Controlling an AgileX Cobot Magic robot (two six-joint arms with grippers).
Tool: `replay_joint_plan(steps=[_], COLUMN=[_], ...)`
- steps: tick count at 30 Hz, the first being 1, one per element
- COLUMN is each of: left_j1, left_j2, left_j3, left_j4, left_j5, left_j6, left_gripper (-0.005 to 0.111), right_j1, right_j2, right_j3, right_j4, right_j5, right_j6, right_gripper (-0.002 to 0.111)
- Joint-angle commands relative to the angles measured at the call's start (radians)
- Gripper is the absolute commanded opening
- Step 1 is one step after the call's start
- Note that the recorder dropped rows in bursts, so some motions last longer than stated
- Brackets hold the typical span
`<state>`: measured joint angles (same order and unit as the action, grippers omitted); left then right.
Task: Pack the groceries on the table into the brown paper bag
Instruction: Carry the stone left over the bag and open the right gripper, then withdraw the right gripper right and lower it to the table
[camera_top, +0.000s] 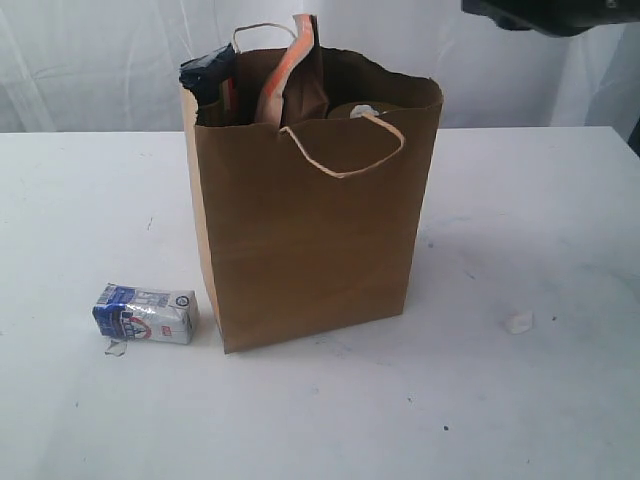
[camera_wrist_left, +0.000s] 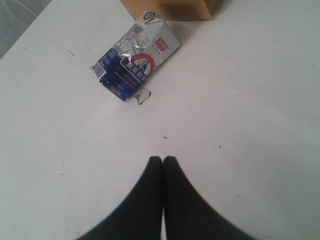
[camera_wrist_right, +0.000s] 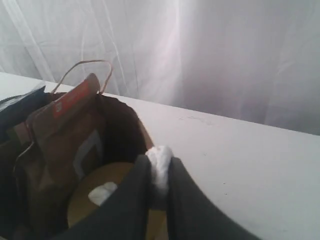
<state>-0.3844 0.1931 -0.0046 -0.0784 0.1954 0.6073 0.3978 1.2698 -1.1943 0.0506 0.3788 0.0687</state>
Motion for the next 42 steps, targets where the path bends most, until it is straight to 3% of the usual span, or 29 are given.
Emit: replay_joint_plan(steps=[1, 14, 23, 26, 33, 42], left_j1=[0.002, 0.002, 0.002, 0.002, 0.002, 0.002], left_j2=[-0.007, -0.007, -0.007, -0.007, -0.007, -0.007], left_j3=[0.005, 0.005, 0.005, 0.005, 0.005, 0.005], left_j4=[-0.003, -0.003, -0.003, -0.003, -0.003, -0.003], left_j5=[-0.001, -0.001, -0.001, -0.001, -0.001, -0.001], left_j6=[-0.006, -0.006, -0.006, -0.006, -0.006, -0.006], left_gripper=[0.0, 0.0, 0.0, 0.0, 0.0, 0.0], right_j1=[0.058, 0.091, 0.098, 0.098, 0.095, -0.064], right_j2=[0.071, 0.185, 0.185, 0.181, 0.089, -0.093], right_j3=[-0.053, -0.113, -0.113, -0.113, -0.101, -0.003], right_j4=[-0.002, 0.033, 0.043, 0.043, -0.028, -0.051], right_j5=[0.02, 0.108, 0.097, 0.097, 0.098, 0.227], right_j6=[-0.02, -0.069, -0.069, -0.069, -0.069, -0.069], right_gripper=[0.0, 0.002, 0.042, 0.049, 0.045, 0.04])
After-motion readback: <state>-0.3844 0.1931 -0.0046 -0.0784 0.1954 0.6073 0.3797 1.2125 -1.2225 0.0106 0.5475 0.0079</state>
